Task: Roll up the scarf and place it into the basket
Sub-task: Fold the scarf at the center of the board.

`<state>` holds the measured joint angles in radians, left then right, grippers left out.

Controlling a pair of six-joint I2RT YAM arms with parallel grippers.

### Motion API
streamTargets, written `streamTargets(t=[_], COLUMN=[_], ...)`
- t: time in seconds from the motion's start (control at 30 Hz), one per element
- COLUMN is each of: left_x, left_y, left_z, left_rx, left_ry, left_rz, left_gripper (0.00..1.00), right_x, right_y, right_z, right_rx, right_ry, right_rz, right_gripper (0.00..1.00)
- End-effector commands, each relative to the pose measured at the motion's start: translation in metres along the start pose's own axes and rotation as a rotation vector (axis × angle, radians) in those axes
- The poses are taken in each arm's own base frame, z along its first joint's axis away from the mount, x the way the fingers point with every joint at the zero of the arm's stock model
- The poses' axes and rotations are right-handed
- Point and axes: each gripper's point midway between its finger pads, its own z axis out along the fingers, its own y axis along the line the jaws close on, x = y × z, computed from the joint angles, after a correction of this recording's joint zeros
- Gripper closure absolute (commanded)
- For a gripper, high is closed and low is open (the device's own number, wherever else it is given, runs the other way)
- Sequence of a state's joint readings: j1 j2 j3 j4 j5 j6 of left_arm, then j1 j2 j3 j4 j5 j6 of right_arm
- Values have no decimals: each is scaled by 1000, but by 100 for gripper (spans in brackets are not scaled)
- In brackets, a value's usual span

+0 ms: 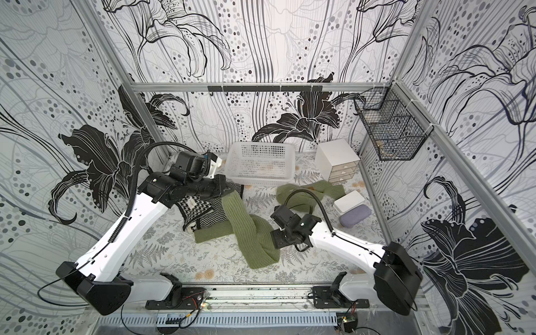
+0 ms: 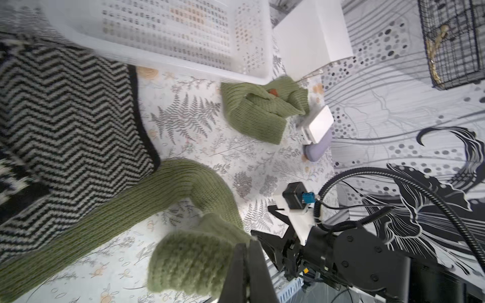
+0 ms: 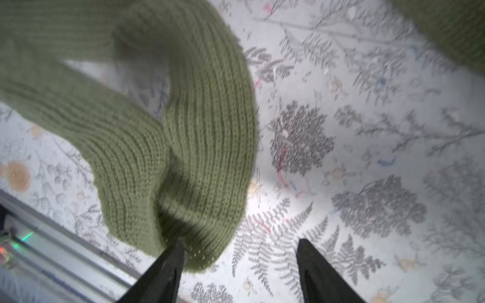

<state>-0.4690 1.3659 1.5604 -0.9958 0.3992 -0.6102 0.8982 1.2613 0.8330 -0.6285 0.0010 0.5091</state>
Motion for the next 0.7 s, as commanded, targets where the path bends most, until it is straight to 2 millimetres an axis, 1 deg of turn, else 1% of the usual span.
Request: streamTargets(t=[0.0, 0.07, 0.13, 0.23, 0.27, 0.33, 0.43, 0.53, 0.67], left_x=[-10, -18, -26, -41, -46, -54, -62, -73, -102], left_y=[-27, -34, -40, -62, -71, -85, -95, -97, -99], left_z=[-3, -7, -13, -32, -40, -50, -55, -57, -79], left_rx=[86, 97, 95, 144, 165, 198, 213, 206, 236], left_ry=[-13, -34, -54, -95, -110, -128, -130, -152, -246], left_rz=[42, 54, 66, 100, 111, 135, 161, 160, 140], left_gripper=[100, 100, 100, 100, 100, 100, 100, 100, 100], right_x=[22, 36, 44, 48, 48, 46, 41, 35, 32], right_y=[15, 22, 26, 26, 23, 19, 18, 24, 20], right_z=[-1, 9, 17, 22, 22, 19, 15, 16, 19], right_rx=[-58, -76, -83, -74, -70, -64, -75, -94, -56], right_ry=[48, 80, 81, 32, 15, -30, -65, -82, -85], right_rz=[61, 81, 107, 141, 149, 164, 163, 159, 160], right_gripper=[32, 35, 37, 38, 38, 40, 40, 40, 40])
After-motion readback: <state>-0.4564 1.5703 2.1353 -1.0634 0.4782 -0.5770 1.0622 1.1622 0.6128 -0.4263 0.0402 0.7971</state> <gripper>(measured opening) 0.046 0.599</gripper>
